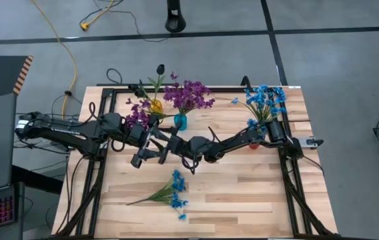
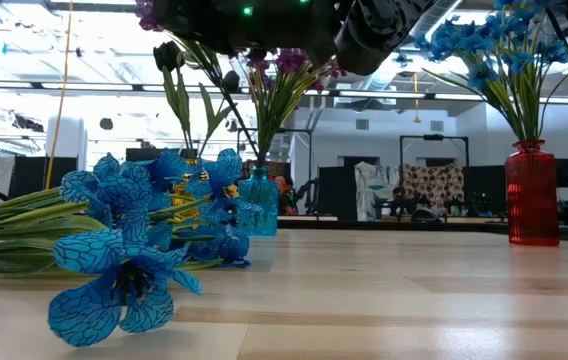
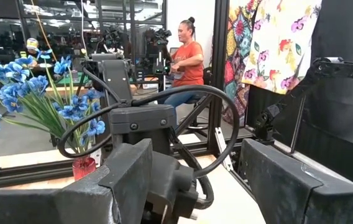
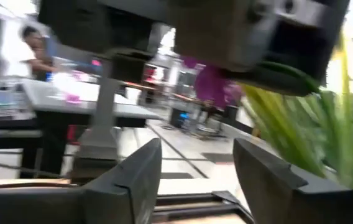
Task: Sort flowers into vase by color
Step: Put the violet flower into the blue vase
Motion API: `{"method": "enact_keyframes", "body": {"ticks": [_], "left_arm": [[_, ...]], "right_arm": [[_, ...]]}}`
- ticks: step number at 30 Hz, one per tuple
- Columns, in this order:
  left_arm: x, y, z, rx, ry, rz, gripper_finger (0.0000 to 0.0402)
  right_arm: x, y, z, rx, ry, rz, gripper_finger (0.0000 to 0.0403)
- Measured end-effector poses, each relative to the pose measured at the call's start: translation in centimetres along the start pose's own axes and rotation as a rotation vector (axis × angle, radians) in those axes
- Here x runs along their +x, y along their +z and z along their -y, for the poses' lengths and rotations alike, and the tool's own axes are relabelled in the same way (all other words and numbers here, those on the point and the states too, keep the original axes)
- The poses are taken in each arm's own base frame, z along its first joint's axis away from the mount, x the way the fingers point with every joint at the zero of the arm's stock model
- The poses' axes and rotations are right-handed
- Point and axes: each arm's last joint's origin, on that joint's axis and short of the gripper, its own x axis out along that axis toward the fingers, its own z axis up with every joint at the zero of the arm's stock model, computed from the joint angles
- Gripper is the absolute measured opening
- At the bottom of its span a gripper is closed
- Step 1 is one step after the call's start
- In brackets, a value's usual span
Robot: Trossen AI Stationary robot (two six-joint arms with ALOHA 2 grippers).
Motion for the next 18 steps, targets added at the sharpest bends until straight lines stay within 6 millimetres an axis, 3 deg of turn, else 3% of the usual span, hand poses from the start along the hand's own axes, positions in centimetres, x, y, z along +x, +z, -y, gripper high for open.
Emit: {"method": "enact_keyframes", "body": {"ticks": [6,18], "left_arm": [[0.0,0.0,0.0,0.000,0.000,0.000,0.0235],[0.0,0.0,0.0,0.000,0.000,-0.001,0.0235]], "right_arm": [[-0.3,0.3,-0.4,0.007,-0.016,0.005,0.0236],[-0.9,1.5,-0.9,-0.032,-0.034,0.090,0.0188]]}}
